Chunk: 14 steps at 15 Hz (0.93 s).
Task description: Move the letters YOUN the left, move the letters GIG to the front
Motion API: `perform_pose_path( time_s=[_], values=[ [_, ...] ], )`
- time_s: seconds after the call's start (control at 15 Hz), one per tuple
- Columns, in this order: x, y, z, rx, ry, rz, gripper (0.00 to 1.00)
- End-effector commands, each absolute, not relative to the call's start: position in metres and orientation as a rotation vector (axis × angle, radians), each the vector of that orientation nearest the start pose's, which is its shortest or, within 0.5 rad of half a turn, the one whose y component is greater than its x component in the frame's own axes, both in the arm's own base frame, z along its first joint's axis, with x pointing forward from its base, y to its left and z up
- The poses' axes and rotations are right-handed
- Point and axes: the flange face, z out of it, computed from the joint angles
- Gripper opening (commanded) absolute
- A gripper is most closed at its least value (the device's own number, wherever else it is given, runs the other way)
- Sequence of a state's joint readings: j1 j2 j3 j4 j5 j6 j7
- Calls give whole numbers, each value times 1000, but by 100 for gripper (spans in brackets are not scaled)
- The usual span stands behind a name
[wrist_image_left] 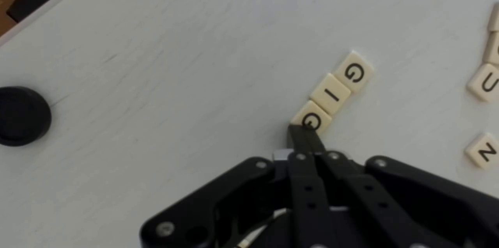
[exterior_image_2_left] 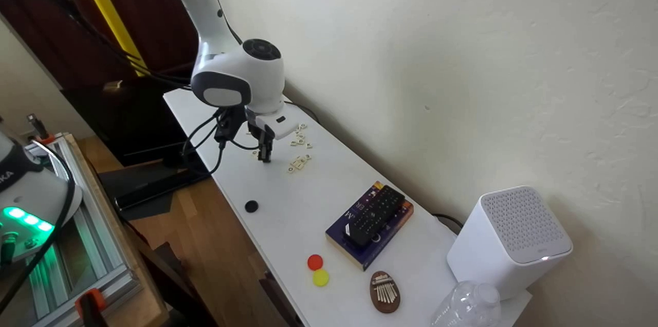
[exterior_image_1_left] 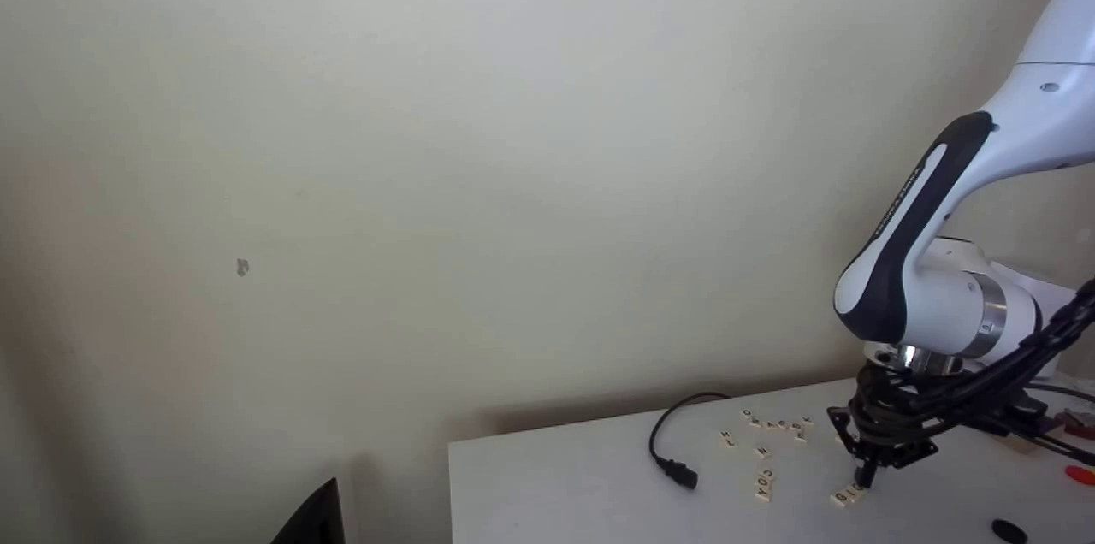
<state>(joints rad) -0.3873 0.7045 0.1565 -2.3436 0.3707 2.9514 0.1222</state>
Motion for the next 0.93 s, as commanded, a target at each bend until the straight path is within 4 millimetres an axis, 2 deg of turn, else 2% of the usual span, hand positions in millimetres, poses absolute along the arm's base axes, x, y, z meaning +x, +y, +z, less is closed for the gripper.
perform_pose_path(
  time_s=[0.0,0.47,0.87],
  values=[
    [443,-118,37,-2767,1091,108,0],
    [443,-119,47,-2793,1056,46,0],
    [446,-112,53,-2867,869,44,0]
  ],
)
